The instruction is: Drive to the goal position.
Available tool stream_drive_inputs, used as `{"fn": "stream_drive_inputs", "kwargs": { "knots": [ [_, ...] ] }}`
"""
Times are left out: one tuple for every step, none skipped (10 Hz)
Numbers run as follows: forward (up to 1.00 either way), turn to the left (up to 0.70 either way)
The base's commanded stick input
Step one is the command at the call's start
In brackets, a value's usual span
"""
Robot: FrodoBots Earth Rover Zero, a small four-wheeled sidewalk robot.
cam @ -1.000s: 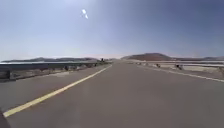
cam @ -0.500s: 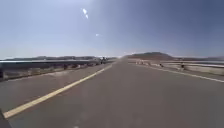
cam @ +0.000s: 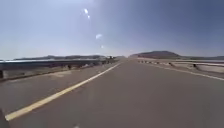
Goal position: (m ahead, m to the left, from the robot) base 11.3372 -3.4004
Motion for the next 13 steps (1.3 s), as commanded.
{"fn": "stream_drive_inputs", "kwargs": {
  "knots": [
    [1.00,0.00],
    [1.00,0.00],
    [1.00,-0.10],
    [1.00,-0.22],
    [1.00,-0.27],
    [1.00,-0.27],
    [1.00,-0.25],
    [1.00,-0.21],
    [1.00,-0.17],
    [1.00,-0.12],
    [1.00,-0.08],
    [1.00,-0.04],
    [0.99,0.00]
  ]
}}
